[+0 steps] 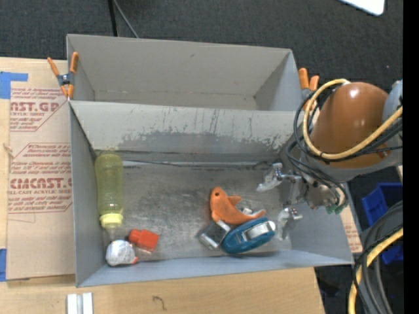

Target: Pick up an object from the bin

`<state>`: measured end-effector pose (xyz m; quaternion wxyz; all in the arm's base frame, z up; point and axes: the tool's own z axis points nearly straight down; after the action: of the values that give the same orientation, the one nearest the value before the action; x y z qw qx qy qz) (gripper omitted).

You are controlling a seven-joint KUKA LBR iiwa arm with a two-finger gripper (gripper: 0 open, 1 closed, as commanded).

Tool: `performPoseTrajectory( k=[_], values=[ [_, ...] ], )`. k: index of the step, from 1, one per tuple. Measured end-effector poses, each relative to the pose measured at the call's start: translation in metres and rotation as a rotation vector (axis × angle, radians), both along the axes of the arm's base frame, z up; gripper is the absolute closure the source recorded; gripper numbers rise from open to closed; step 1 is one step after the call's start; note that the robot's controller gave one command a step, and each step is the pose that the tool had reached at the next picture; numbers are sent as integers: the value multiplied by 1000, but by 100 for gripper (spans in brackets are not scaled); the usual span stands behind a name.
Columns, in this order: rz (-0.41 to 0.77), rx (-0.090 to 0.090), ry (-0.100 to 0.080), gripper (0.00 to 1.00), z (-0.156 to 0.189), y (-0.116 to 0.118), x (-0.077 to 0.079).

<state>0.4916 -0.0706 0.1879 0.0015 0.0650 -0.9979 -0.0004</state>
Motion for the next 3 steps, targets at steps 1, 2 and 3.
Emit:
performPoseTrajectory(
  k=[1, 2, 3],
  values=[
    [282, -2, 15, 100, -97, 8, 10],
    [283, -2, 15, 100, -97, 7, 10],
    [282, -2, 7, 100, -96, 7, 8]
  ],
)
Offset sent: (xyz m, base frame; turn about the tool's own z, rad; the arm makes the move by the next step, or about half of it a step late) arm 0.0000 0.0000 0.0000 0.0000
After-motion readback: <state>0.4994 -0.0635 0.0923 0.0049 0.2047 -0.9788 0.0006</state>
